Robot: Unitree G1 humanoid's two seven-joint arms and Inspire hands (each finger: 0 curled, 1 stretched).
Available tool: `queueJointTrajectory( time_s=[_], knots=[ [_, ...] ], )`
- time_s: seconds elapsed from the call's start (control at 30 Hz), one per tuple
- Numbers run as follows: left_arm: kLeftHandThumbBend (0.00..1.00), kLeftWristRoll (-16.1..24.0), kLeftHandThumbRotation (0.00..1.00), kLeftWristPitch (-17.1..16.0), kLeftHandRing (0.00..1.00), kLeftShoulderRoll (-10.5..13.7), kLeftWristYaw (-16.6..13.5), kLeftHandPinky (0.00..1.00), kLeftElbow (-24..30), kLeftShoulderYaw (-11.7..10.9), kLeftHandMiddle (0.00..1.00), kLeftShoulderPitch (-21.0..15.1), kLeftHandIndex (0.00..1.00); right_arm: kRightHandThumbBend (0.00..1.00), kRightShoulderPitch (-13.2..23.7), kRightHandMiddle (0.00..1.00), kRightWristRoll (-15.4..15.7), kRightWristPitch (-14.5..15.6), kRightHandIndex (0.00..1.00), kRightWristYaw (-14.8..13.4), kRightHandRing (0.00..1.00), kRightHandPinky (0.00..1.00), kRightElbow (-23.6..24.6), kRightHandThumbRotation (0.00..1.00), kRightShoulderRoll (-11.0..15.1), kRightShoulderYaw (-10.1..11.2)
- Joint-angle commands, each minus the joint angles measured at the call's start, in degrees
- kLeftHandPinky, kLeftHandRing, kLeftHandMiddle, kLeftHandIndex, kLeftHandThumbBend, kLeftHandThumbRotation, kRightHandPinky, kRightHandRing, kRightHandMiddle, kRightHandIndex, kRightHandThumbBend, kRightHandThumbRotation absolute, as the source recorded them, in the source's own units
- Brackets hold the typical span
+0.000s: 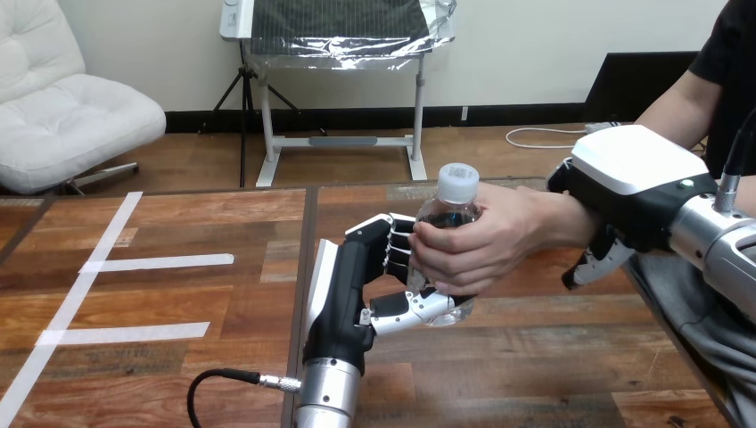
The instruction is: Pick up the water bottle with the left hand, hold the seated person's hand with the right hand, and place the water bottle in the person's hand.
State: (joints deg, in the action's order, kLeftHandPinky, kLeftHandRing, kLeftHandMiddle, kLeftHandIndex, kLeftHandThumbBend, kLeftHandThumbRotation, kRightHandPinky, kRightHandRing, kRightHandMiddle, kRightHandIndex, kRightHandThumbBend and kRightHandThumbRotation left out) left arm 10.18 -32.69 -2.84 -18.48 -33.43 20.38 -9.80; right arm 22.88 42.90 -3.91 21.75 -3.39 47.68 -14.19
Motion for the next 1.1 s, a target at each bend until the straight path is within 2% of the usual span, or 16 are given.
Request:
queueJointTrajectory(
  time_s=[0.0,0.13,0.2,0.5,0.77,1.07],
  knots=[
    [0.67,3.03,0.17,2.09,0.66,-8.22,1.25,0.55,4.11,2.52,0.7,-7.69,0.72,0.83,1.49,0.69,1.49,0.21,0.7,-2.91,0.62,0.53,-3.43,0.02,3.06,3.11],
    [0.7,3.92,0.26,4.35,0.76,-7.32,2.46,0.68,5.6,3.25,0.78,-7.44,0.81,0.84,1.4,0.74,0.95,-0.25,0.75,-2.74,0.68,0.57,-3.5,0.03,3.18,3.33],
    [0.72,4.45,0.31,5.17,0.84,-7.04,2.74,0.79,6.15,3.45,0.85,-7.37,0.88,0.84,1.37,0.78,0.62,-0.47,0.78,-2.64,0.73,0.61,-3.54,0.04,3.22,3.47],
    [0.8,7.08,0.45,8.64,0.98,-5.58,4.83,0.97,8.39,4.15,0.98,-7.45,0.99,0.85,1.31,0.87,0.63,-1.66,0.84,-2.57,0.83,0.72,-3.7,0.07,3.68,3.56],
    [0.92,7.64,0.54,11.5,1.0,-4.2,8.18,1.0,10.47,4.73,1.0,-7.53,1.0,0.84,1.23,0.92,0.42,-1.58,0.88,-2.15,0.91,0.81,-3.57,0.11,3.92,3.44],
    [0.99,8.43,0.6,15.49,1.0,-2.61,12.58,1.0,13.05,5.26,1.0,-7.48,1.0,0.85,1.36,0.96,0.32,-1.6,0.9,-1.87,0.95,0.86,-4.08,0.12,3.81,3.31]
  ],
)
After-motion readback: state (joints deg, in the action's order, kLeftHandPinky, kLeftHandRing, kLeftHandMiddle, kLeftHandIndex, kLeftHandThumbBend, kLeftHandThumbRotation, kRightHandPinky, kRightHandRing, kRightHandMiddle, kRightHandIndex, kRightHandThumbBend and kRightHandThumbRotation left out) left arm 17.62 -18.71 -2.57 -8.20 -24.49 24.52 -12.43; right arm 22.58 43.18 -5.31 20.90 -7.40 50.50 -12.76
